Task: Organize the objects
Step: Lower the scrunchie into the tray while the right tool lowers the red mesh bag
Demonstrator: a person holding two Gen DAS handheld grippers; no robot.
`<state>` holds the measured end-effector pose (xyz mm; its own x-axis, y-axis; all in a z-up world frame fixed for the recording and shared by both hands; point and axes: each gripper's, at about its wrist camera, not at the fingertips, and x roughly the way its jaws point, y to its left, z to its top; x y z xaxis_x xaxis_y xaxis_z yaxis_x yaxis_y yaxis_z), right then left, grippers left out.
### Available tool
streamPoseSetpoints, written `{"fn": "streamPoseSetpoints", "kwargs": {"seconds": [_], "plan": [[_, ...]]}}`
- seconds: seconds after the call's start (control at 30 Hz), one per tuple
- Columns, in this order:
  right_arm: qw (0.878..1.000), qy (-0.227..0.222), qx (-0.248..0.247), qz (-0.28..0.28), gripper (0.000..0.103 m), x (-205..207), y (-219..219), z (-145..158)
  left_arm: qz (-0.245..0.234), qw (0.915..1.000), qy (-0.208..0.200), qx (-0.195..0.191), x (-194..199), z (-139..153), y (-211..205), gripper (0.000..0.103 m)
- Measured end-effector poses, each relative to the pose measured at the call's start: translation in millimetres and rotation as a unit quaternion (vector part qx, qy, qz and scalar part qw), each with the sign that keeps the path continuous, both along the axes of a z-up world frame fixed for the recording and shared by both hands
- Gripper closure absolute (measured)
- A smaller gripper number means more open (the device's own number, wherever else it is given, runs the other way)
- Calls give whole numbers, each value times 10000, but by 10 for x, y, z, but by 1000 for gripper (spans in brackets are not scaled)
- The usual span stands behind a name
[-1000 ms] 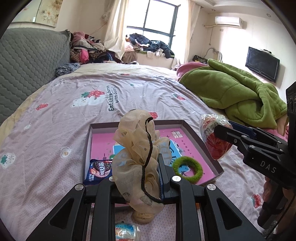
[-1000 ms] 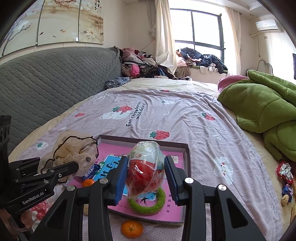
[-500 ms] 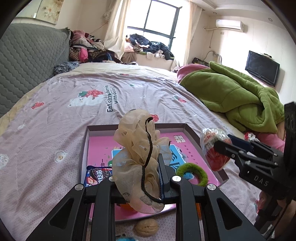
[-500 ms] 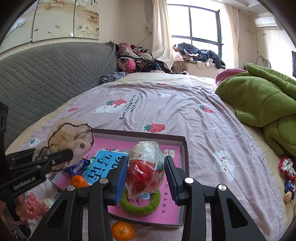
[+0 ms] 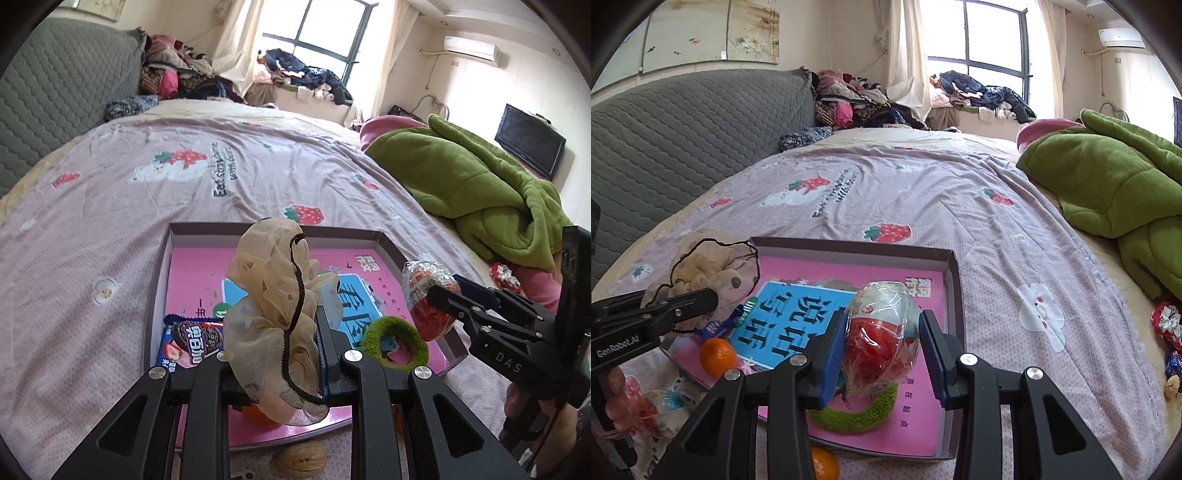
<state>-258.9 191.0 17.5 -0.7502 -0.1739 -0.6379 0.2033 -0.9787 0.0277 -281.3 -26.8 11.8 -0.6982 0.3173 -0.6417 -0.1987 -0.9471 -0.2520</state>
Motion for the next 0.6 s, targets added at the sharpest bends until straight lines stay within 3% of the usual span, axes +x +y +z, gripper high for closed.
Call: {"fn": "streamPoseSetpoints", "kwargs": {"seconds": [0.6], "plan": [[9998,-187,63,-99,63,-79,40,-147,-86,9978,-636,158,-159,-252,-21,77]]}}
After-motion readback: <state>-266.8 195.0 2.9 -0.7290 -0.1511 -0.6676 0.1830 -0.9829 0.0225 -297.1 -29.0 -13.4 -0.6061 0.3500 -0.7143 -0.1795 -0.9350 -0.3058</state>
